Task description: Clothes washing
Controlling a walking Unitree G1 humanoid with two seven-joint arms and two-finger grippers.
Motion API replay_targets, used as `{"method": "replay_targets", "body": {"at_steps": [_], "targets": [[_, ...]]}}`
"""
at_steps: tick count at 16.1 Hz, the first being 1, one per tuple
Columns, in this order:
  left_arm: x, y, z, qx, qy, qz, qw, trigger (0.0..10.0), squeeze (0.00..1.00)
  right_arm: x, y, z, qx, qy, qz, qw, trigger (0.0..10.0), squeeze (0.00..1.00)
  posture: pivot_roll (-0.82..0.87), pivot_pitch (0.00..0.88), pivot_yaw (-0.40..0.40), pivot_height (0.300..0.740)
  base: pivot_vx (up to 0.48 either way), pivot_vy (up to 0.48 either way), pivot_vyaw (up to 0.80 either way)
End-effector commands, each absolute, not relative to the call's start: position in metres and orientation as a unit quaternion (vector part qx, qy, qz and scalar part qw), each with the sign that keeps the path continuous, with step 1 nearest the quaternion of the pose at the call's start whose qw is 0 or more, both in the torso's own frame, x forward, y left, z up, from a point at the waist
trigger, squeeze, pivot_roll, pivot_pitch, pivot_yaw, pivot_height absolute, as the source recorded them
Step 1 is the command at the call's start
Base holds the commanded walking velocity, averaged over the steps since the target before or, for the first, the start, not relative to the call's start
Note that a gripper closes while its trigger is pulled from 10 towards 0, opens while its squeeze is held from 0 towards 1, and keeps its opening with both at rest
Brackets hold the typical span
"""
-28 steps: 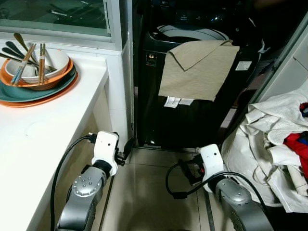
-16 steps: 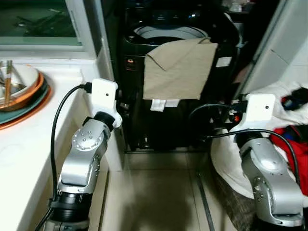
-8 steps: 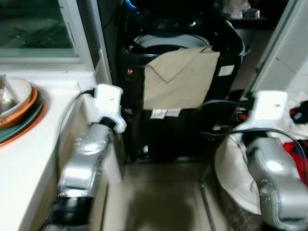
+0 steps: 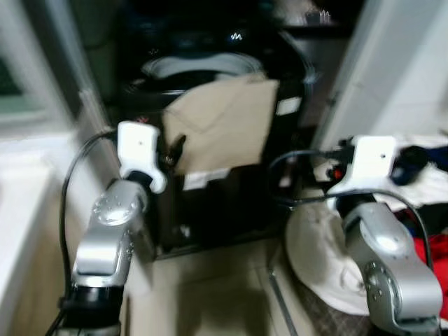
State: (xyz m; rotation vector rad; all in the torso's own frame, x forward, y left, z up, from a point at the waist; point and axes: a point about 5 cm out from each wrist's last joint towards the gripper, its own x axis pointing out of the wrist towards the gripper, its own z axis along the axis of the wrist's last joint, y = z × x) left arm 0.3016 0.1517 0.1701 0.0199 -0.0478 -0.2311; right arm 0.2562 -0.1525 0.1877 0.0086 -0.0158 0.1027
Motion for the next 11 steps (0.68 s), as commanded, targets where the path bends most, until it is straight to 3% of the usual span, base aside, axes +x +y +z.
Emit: {"method": "replay_targets", "body": {"at_steps": [1, 9, 11], "targets": [[0.3025, 0.1403, 0.1753, 0.008, -0.031, -0.133, 0.991, 10.0, 0.0, 0.2548, -0.1587, 0.1884, -0.005, -0.008, 0.043, 0.999, 10.0, 0.0, -0.15, 0.0, 0.014, 0.74, 0.322, 0.0, 0.0], [0.3077, 0.1335, 0.1747, 0.006, -0.025, -0.151, 0.988, 10.0, 0.0, 0.2487, -0.1638, 0.1873, -0.008, -0.002, 0.015, 1.0, 10.0, 0.0, -0.18, 0.0, 0.048, 0.74, 0.318, 0.0, 0.0], [0.3085, 0.1316, 0.1738, 0.004, -0.023, -0.155, 0.988, 10.0, 0.0, 0.2469, -0.1658, 0.1871, -0.004, 0.001, 0.008, 1.0, 10.0, 0.0, -0.18, 0.0, 0.051, 0.74, 0.313, 0.0, -0.8]]}}
